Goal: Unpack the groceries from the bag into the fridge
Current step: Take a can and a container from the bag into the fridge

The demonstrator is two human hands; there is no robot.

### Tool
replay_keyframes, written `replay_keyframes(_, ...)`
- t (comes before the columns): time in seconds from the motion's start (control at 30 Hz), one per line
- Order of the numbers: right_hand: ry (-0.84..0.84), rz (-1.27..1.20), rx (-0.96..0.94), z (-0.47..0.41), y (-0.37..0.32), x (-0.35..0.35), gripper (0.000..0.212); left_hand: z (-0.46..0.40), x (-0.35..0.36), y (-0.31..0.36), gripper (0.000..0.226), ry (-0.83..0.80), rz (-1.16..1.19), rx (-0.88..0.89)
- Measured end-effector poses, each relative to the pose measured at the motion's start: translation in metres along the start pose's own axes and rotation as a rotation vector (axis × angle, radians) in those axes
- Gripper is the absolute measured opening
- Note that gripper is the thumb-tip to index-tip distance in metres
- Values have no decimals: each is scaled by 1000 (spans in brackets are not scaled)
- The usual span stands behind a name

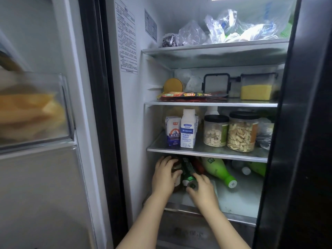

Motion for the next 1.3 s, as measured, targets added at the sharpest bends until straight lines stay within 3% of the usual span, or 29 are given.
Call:
replay_keyframes(0.13, 61, 11, -26, 22, -8, -14, 56, 23, 0, 4, 52, 42, -11, -46)
replay_keyframes(0.27, 83, 89, -63, 56, -18, -29, 53, 67, -7, 2, 75, 82, -7, -99)
replay_keyframes(0.43, 14, 263, -79, 103, -20, -33, 55, 121, -21, -4, 78, -77, -152, -72)
replay_keyframes(0.63, -27, 384, -98, 155, -23, -28, 53, 168, -32, -2, 62, -293, -305, -26)
replay_keyframes(0.83, -89, 450, -97, 198, -30, -31, 50, 210, -51, 5, 88, -348, -356, 42)
replay_keyframes(1.0, -143, 503, -131, 241, -24, -29, 48, 251, -63, 4, 71, -301, -379, 51)
replay_keyframes(1.1, -176, 492, -146, 277, -16, -30, 42, 284, -70, 5, 58, -378, -431, -19)
replay_keyframes(1.3, -309, 509, -132, 363, -1, -30, 44, 368, -79, 16, 54, -493, -481, -116)
Point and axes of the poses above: each hand's wrist, its own z-axis away from the middle knuckle, its own x-axis out of the palm, y = z × x, the point moved 1 cm from there along -z, towards the middle knuckle, and after that the axes turned 3 degrees about -z, right-handed, at the moved point
